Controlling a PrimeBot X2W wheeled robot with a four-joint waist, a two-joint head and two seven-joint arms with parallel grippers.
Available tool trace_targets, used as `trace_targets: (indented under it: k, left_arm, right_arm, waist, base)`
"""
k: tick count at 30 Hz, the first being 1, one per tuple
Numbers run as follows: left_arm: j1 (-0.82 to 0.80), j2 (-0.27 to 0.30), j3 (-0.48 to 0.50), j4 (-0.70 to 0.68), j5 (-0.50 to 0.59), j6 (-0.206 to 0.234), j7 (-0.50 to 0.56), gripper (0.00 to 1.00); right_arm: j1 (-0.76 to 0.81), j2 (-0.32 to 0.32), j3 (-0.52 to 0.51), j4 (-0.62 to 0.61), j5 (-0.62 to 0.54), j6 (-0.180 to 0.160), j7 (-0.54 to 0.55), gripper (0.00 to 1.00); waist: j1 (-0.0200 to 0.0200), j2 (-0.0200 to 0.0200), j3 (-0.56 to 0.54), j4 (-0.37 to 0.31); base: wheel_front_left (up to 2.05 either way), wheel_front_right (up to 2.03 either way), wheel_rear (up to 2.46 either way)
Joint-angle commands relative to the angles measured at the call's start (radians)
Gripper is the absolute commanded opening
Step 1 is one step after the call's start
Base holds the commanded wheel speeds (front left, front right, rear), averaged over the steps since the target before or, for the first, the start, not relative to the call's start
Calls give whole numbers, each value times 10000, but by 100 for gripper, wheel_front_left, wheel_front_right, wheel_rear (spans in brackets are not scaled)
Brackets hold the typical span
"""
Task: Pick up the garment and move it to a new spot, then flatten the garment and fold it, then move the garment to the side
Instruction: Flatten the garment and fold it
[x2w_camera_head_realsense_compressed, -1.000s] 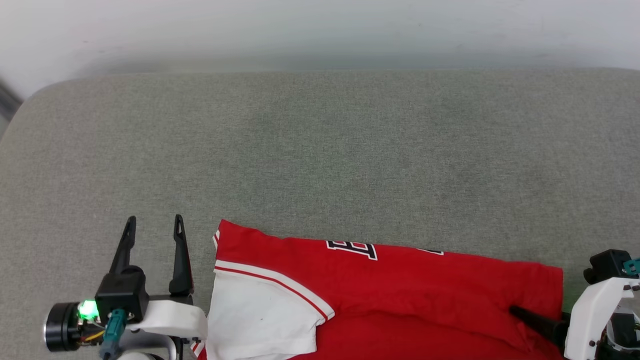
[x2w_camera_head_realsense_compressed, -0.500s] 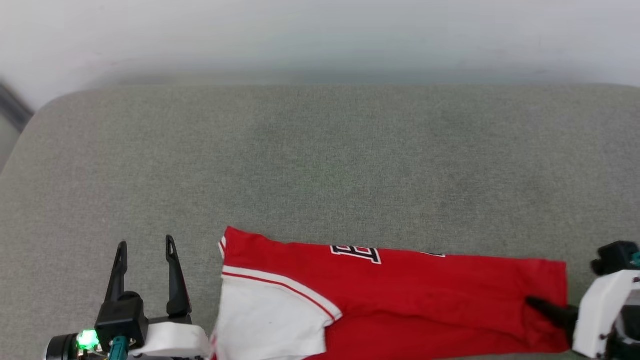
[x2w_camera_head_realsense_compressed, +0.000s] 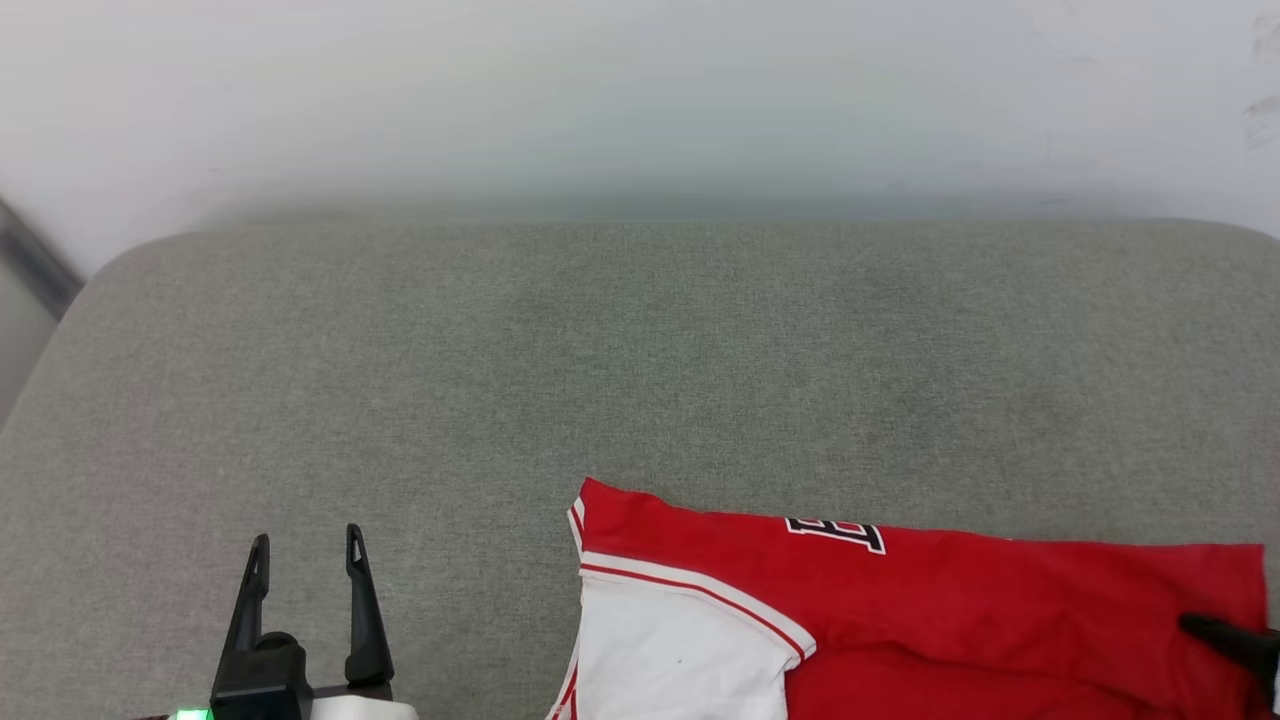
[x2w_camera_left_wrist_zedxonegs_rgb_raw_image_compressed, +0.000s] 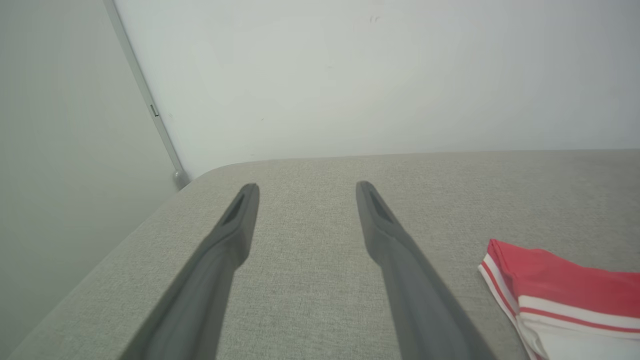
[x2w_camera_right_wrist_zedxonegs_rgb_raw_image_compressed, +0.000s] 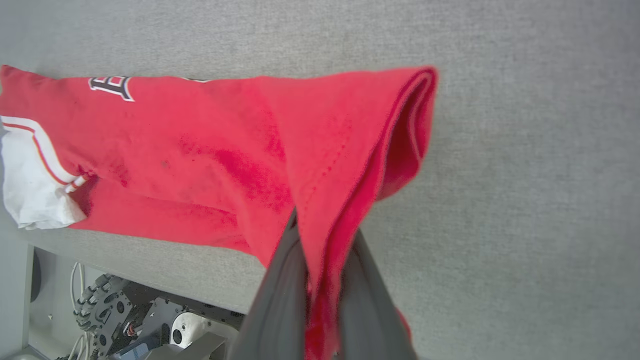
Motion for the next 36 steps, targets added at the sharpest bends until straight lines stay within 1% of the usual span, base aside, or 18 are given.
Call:
trace_targets:
  k: [1, 6, 10, 13, 16, 21, 26, 32, 36]
  left_arm:
    - [116, -65, 50, -42, 45, -58, -22, 100]
    - [197, -151, 92, -98, 153, -177, -22, 100]
    - [153, -216, 126, -132, 197, -232, -22, 100]
    - [36, -265, 141, -179, 230, -260, -22, 100]
    - [-60, -303, 126, -212, 269, -319, -22, 100]
    - [-328, -368, 77, -221, 284, -395, -22, 100]
    - [-649, -425, 4, -175, 247, -485, -22, 100]
    - [-1007, -472, -48, -106, 252, -564, -22, 100]
    - [-1141, -506, -67, -69, 233, -574, -22, 100]
  right_arm:
    - [198, 96, -110, -381, 96, -4, 173, 0]
    - [474, 463, -317, -2169, 163, -4, 848, 0]
    - [196, 1042, -284, -3477, -111, -4, 1492, 0]
    - [-257, 1638, -112, -3978, -444, -4, 2067, 0]
    - [-858, 2286, 302, -4163, -979, -4, 2621, 0]
    - [-2092, 3359, 1265, -3975, -1782, -4, 3161, 0]
    - [-3265, 4239, 2549, -3299, -2438, -4, 3131, 0]
    - [-4453, 5001, 4153, -1804, -3089, -4, 2656, 0]
    - [-4888, 5377, 4921, -794, -3194, -4, 2110, 0]
  waist:
    - [0, -1, -57, -10]
    - [0, -1, -69, -26]
    - [0, -1, 34, -10]
    - [0, -1, 157, -3]
    - [0, -1, 317, 15]
    - [0, -1, 683, 133]
    - [0, -1, 1095, 271]
    - [0, -1, 1547, 420]
    - [0, -1, 1761, 469]
  base:
    - [0, 0, 0]
    - [0, 0, 0]
    - [0, 0, 0]
    - [0, 0, 0]
    - [0, 0, 0]
    - [0, 0, 0]
    - [0, 0, 0]
    - [0, 0, 0]
    - [0, 0, 0]
